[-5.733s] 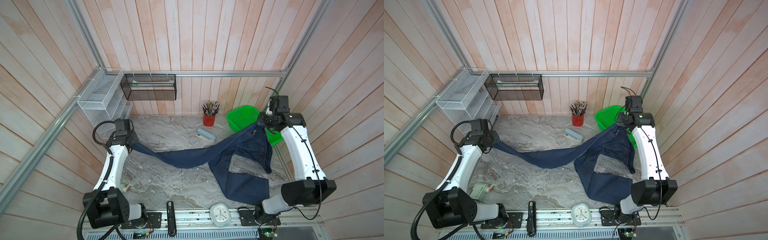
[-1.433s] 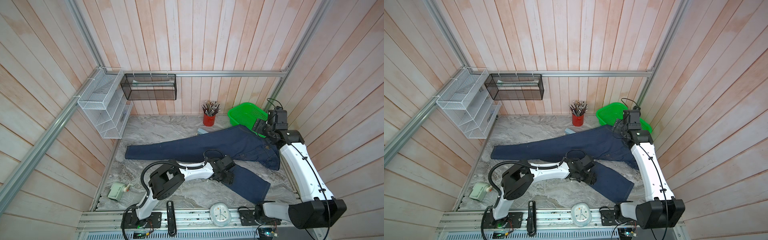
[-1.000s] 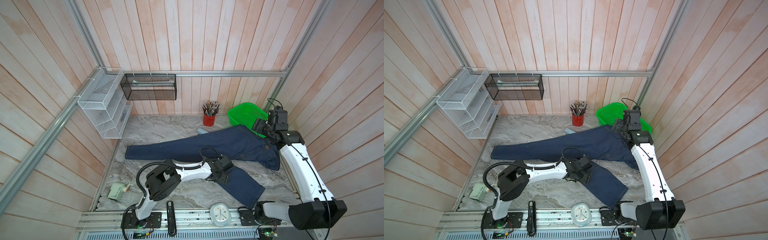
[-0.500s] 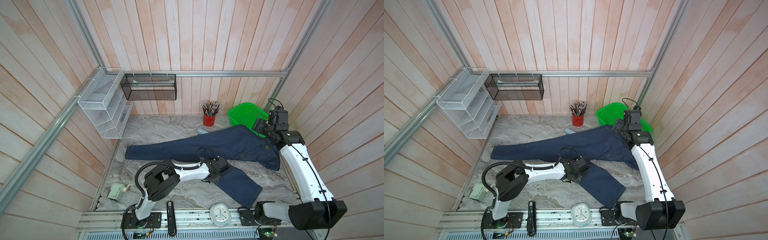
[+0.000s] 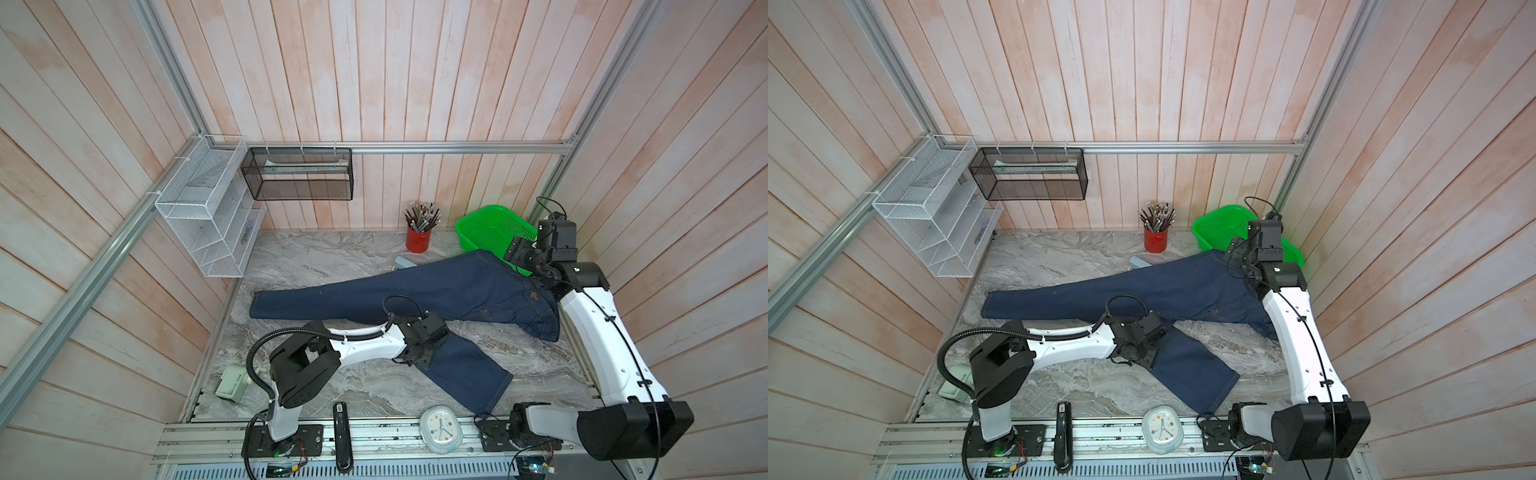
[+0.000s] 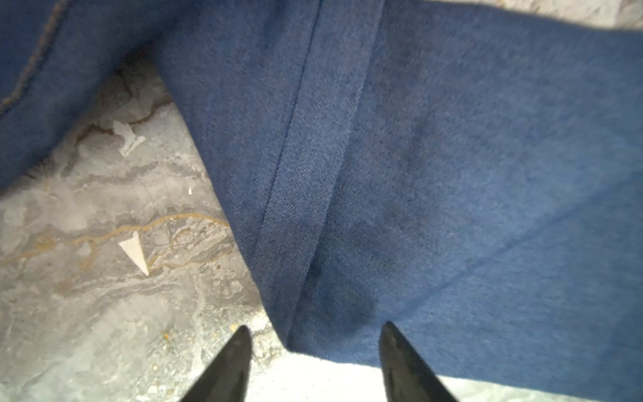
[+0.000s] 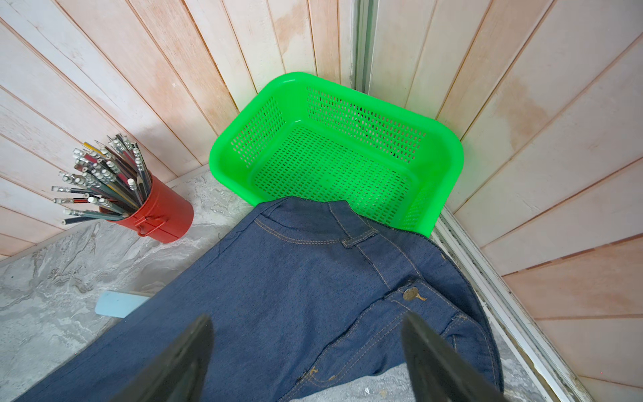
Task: Fold and stack the trousers
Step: Flatten out the trousers at the center of the table.
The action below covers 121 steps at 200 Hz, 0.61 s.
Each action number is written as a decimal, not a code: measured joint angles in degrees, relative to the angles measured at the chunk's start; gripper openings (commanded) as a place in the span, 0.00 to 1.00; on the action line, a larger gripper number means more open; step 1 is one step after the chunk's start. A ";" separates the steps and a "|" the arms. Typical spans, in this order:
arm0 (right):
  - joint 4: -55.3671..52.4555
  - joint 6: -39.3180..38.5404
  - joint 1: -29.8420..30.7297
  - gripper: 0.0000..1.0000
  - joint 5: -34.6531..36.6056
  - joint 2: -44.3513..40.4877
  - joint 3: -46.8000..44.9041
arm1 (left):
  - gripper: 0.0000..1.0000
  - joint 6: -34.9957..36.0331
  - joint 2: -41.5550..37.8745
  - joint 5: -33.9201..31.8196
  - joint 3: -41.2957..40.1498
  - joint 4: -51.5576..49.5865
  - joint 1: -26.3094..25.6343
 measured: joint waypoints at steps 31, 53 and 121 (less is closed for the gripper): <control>0.07 0.00 0.00 0.86 -0.02 -0.20 0.00 | 0.67 -0.68 2.82 -0.63 0.66 -0.42 0.00; 0.09 0.00 0.00 0.86 -0.22 -0.20 0.00 | 0.49 -0.70 2.99 -1.36 0.70 -0.28 -0.04; 0.33 -0.09 0.00 0.86 -0.66 -0.17 0.00 | 0.00 1.11 0.76 -5.11 0.17 -2.71 -0.15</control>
